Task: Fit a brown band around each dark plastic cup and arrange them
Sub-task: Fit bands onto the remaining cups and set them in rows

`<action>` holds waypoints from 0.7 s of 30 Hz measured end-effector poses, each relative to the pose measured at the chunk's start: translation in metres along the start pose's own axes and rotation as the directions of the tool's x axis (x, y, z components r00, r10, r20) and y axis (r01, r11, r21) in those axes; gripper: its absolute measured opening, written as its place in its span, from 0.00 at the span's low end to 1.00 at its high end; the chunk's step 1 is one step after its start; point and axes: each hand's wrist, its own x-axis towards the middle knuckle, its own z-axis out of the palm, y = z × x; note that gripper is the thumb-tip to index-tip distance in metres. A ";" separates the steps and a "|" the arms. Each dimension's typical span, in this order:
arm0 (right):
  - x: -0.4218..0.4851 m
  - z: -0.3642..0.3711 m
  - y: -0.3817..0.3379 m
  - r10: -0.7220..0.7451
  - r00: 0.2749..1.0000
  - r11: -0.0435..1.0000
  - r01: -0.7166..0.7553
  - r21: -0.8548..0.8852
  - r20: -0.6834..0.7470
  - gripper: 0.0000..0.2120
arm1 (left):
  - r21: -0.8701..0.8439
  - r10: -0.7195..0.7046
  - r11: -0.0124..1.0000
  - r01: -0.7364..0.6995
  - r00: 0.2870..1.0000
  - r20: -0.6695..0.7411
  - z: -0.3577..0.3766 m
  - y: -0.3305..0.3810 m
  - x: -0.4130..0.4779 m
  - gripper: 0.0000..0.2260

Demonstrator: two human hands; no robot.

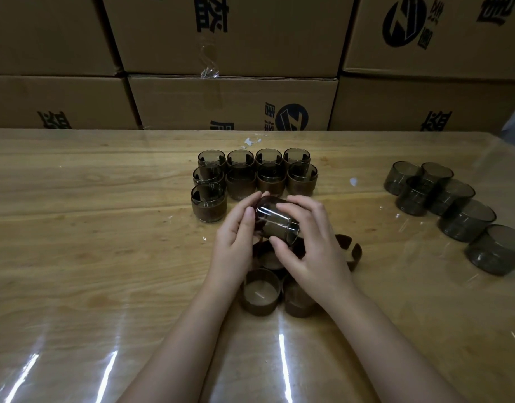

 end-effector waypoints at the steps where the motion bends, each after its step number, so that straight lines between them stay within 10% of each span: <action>1: -0.001 0.001 -0.001 -0.001 1.000 1.000 0.001 0.022 0.015 0.22 | 0.000 -0.007 1.000 0.007 1.000 0.028 0.001 0.001 -0.001 0.13; 12: -0.003 -0.001 -0.009 0.027 1.000 0.986 -0.027 0.167 0.000 0.18 | 0.167 0.076 0.981 -0.095 0.991 0.112 0.011 0.012 -0.008 0.11; 21: -0.001 0.006 -0.021 0.334 0.939 0.802 -0.332 0.497 0.089 0.12 | 0.442 0.270 0.826 -0.350 0.934 0.234 0.008 0.013 -0.013 0.14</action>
